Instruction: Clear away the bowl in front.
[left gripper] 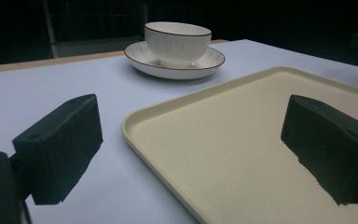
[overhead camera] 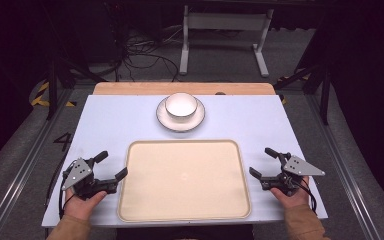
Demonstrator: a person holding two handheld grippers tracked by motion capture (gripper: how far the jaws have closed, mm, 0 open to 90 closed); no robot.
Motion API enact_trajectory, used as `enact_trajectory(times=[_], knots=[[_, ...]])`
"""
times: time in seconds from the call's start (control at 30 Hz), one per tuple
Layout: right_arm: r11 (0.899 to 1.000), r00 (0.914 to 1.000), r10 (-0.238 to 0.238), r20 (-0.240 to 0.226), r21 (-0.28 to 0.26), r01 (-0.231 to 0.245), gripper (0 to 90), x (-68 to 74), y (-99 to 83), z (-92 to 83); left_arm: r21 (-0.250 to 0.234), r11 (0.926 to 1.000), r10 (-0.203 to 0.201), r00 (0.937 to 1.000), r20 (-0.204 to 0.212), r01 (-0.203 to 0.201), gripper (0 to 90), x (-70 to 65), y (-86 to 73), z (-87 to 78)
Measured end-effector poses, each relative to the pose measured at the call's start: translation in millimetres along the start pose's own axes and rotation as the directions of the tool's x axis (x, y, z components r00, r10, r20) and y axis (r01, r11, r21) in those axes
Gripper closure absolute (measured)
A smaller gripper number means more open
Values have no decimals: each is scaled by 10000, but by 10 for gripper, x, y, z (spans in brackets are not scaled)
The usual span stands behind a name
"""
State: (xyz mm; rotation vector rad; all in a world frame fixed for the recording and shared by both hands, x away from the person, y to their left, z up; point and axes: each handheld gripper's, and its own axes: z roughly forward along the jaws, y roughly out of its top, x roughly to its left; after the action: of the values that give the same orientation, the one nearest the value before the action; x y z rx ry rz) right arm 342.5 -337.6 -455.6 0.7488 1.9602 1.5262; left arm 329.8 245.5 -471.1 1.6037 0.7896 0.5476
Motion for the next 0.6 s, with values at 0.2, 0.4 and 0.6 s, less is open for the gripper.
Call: enact_trajectory(times=[0.2,0.4,0.6], knots=[[10000,10000,28,-1,-31,-28,88,-1,-1,0,6,10000,9,10000,11,-9,59,-1,1,1],[10000,10000,54,5,-34,-54,88,-5,-1,0,11,10000,-22,10000,-45,22,68,-3,2,2],[10000,10000,28,-37,-7,-28,106,-2,0,3,161,9999,-22,10000,11,21,77,-12,14,10]])
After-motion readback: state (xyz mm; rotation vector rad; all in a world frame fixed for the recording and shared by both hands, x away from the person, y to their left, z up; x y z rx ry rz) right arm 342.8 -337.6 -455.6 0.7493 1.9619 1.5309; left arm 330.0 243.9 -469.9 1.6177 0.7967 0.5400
